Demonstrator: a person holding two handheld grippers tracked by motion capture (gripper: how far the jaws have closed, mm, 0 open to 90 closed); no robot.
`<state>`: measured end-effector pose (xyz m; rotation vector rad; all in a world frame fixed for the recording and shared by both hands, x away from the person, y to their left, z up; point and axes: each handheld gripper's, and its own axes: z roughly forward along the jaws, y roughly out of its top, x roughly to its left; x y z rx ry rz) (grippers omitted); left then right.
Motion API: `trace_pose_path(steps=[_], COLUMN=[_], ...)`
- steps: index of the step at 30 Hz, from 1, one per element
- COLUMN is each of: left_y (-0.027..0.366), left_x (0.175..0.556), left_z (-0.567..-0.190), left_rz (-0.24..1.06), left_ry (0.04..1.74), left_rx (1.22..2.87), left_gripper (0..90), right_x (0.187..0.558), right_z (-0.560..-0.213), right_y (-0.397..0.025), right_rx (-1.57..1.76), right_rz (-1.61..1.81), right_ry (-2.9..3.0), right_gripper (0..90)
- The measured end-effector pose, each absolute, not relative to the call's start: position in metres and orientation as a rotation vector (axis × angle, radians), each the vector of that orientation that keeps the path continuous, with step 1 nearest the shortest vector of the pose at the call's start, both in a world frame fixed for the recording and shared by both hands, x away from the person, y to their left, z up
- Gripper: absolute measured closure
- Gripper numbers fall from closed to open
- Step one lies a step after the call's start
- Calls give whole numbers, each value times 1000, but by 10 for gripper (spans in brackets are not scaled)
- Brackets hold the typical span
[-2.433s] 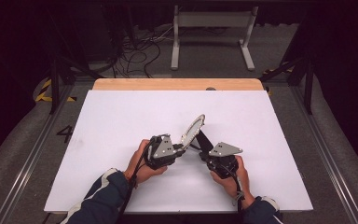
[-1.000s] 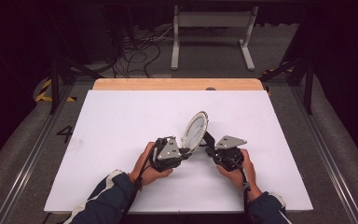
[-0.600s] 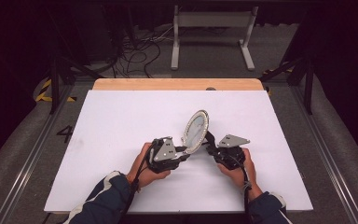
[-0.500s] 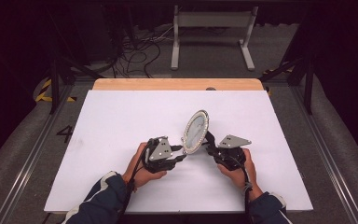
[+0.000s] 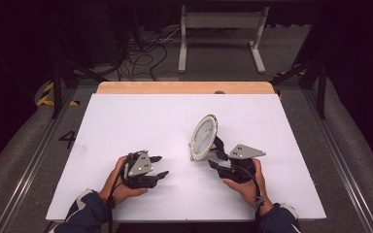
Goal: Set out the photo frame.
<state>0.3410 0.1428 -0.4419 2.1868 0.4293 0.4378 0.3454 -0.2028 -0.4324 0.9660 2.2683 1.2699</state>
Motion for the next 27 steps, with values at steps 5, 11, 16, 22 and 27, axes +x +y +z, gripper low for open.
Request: trace_pose_path(steps=[5,11,16,22,27], left_y=[162,173,174,177,183], left_x=[329,327,324,319,318], left_z=[-446,-452,-457,-458,-457], left_rz=[455,473,478,502,507], left_ry=[507,590,607,631,676], left_rx=[2175,2186,2209,2217,2193], left_gripper=[302,212,198,193,189], right_x=[341,344,352,369,374], right_z=[-432,-429,-431,-435,-439], right_y=[-193,-183,-175,-168,-160], right_rx=[940,947,964,1075,1121], right_rz=[1268,1285,1316,1328,1347], right_ry=[2274,2257,2245,2216,2192], right_gripper=[498,475,442,385,384])
